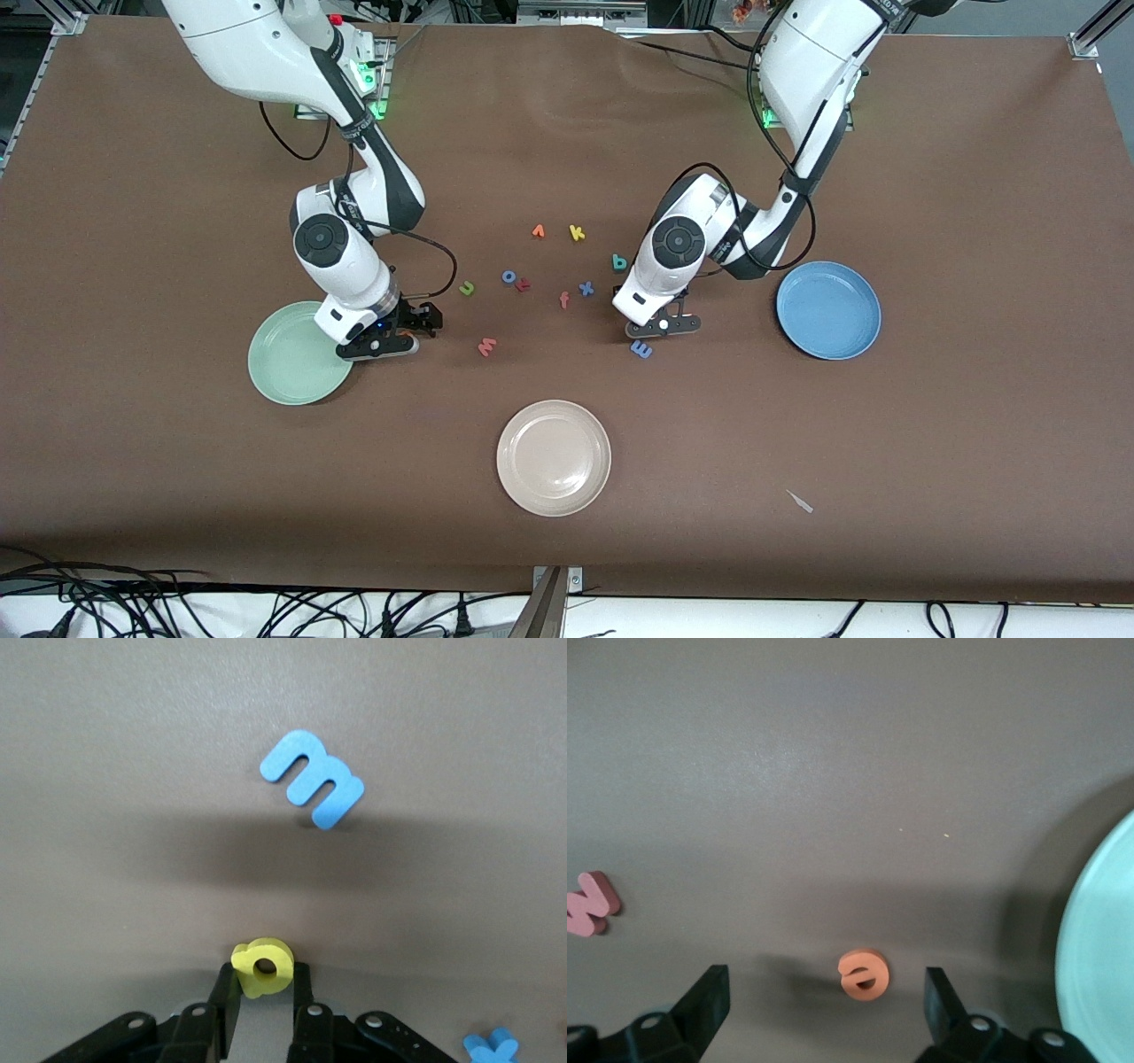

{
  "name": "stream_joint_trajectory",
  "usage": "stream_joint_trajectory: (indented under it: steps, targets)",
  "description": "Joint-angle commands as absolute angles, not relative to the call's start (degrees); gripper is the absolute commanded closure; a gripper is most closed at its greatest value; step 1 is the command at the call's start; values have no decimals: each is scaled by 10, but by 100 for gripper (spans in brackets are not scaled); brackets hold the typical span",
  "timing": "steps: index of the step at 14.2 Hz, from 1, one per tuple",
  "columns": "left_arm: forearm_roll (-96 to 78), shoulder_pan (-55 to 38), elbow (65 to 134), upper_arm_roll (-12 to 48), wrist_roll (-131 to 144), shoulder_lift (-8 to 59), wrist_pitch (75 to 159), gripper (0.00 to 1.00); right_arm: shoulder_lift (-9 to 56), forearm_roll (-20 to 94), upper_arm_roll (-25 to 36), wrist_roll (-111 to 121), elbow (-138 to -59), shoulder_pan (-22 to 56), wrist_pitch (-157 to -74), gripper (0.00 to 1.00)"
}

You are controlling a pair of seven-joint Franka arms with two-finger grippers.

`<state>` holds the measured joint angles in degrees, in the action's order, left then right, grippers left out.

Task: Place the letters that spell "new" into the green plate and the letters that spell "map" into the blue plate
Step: 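Grasp the yellow letter with the left gripper while the right gripper grasps the orange letter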

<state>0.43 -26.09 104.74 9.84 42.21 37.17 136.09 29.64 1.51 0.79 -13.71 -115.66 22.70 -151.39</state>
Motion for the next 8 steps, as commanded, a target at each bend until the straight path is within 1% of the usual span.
stream_joint_trajectory:
  steps: [1, 2, 5, 8]
  targets:
    - [24, -252, 1026, 95, 429, 379, 1350, 78, 306, 4, 10, -134, -1165, 229, -1543, 9]
    - [24, -252, 1026, 95, 430, 379, 1350, 79, 306, 1, 10, -134, -1167, 229, -1543, 11]
    - [24, -250, 1026, 95, 429, 377, 1341, 81, 306, -7, 11, -134, -1170, 229, -1545, 12]
    - [24, -246, 1023, 95, 428, 373, 1335, 85, 321, -11, 14, -133, -1176, 228, -1582, 12]
